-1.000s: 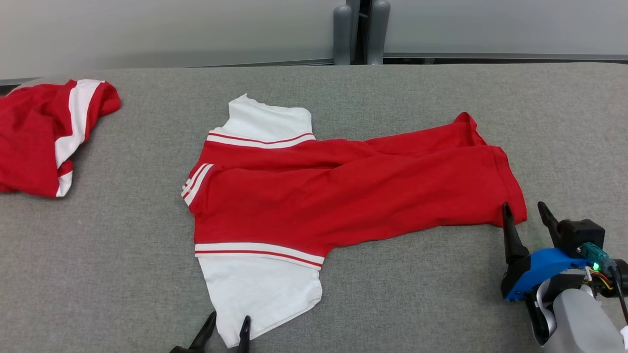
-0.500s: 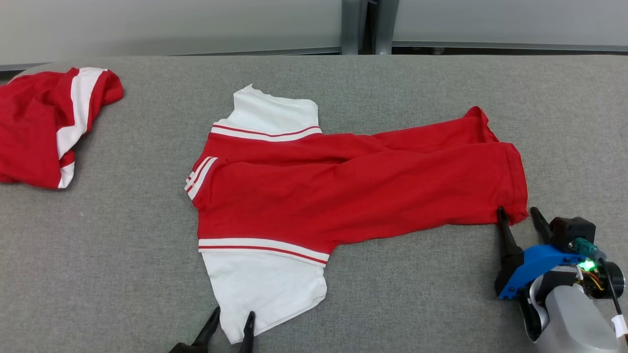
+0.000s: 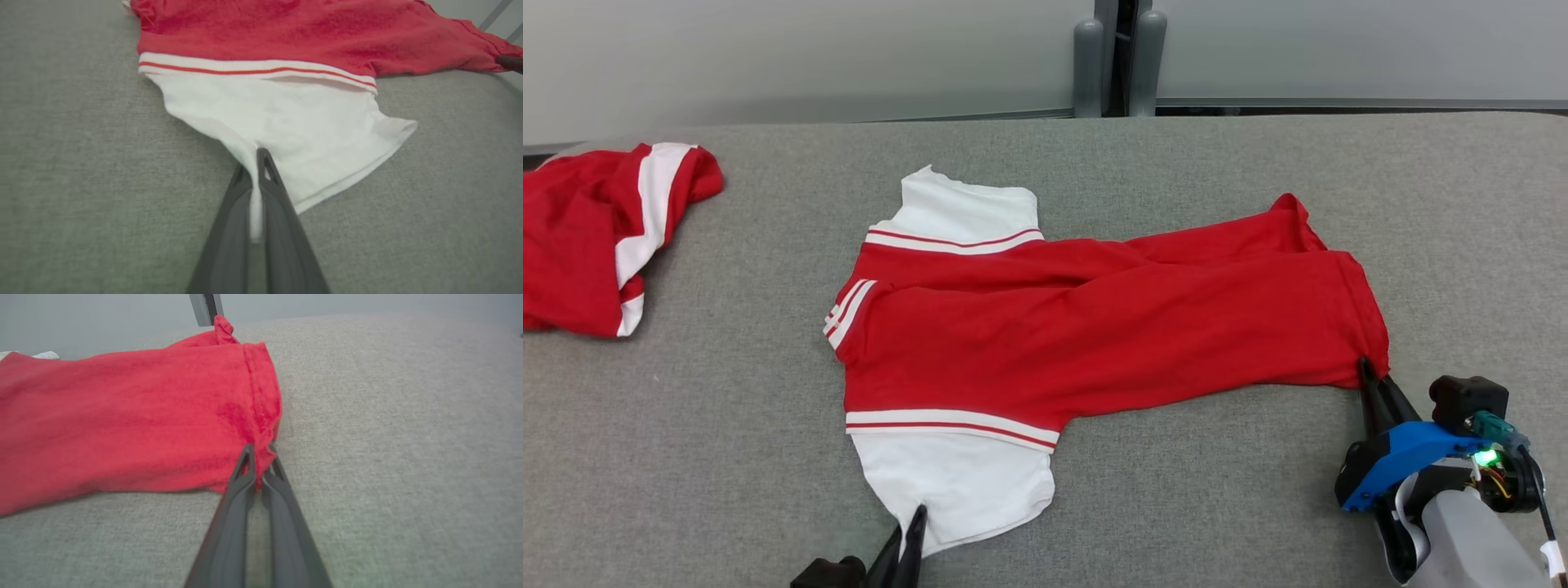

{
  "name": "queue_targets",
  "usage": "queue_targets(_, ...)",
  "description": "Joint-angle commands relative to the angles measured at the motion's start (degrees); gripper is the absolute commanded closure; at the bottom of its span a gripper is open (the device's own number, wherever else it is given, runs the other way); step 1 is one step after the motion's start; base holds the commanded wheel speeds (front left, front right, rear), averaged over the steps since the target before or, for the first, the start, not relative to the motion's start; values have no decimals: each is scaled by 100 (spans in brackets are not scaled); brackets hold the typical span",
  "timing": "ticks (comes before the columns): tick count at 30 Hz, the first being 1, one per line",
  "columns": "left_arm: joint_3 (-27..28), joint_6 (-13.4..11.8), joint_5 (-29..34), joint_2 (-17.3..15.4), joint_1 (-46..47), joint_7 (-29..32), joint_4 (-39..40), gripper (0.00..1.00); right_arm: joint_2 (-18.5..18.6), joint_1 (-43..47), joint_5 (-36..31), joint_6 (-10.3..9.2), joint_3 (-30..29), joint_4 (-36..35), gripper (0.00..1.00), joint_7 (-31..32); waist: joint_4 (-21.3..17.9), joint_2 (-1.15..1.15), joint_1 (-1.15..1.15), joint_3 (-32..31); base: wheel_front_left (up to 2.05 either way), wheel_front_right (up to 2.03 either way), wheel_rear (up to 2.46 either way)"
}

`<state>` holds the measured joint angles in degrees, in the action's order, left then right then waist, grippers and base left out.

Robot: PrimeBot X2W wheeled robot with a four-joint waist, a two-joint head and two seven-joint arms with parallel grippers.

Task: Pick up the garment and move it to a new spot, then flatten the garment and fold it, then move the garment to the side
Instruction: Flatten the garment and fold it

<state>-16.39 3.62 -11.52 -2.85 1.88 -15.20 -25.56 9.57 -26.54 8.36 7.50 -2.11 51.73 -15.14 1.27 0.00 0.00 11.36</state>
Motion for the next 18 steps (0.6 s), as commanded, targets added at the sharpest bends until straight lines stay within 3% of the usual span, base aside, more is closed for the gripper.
queue_targets(1,109,-27,19,-16,-17,7,146,100,10,165,71,-2,36,-160,100,2,-36,0,0,-88,0,0,0)
queue_targets(10,430,35,280,-253,552,7,752,100,58,377,213,-2,304,-1096,100,0,-154,0,0,-187,0,0,0)
queue_targets(18,780,111,521,-726,2258,7,935,100,144,-406,367,-2,663,-1833,100,0,-417,0,0,144,0,0,0)
